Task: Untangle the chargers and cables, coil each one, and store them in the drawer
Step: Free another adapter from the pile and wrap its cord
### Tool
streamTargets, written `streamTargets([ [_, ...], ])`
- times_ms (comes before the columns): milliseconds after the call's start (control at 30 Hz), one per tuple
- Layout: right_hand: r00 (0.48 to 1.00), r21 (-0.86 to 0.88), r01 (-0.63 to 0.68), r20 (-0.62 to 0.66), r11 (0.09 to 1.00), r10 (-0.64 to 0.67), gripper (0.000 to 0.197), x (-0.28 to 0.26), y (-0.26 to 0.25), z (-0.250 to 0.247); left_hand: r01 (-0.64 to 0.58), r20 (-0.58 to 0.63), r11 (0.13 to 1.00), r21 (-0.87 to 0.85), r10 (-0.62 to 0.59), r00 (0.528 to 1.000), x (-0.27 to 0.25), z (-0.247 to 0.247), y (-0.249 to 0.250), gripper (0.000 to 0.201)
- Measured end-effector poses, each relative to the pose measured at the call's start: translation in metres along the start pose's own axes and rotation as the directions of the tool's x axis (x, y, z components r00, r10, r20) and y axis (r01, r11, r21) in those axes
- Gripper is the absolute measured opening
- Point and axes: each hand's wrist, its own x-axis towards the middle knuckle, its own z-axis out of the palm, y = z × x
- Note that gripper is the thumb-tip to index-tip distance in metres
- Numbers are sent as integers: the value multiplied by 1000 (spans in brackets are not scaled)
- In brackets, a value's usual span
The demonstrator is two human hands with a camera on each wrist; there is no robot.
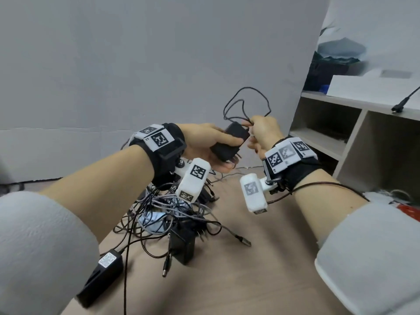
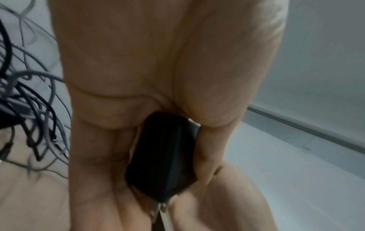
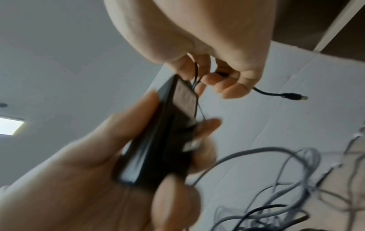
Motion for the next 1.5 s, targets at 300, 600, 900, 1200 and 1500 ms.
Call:
streamTargets([
  [300, 990, -456, -142, -78, 878, 119, 34, -10, 55, -56, -201, -543, 974, 105, 225, 809, 17, -23, -38, 33],
  [600, 966, -672, -244, -106, 699, 235, 22, -27, 59, -66, 350, -448, 787, 508, -106, 888, 1, -32, -67, 39],
  [900, 989, -733, 6, 103, 680, 102, 21, -31, 35, -30, 71, -364, 868, 491, 131, 922, -20, -25, -10, 27],
  [1200, 874, -573, 481, 377, 663, -308, 39, -61, -6, 8, -3, -264, 680, 733, 288, 921, -36, -21, -3, 19],
  [1500, 853, -429, 457, 460, 780, -247, 46, -50, 9, 5, -155, -329, 555, 817, 671, 664, -13, -19, -43, 42],
])
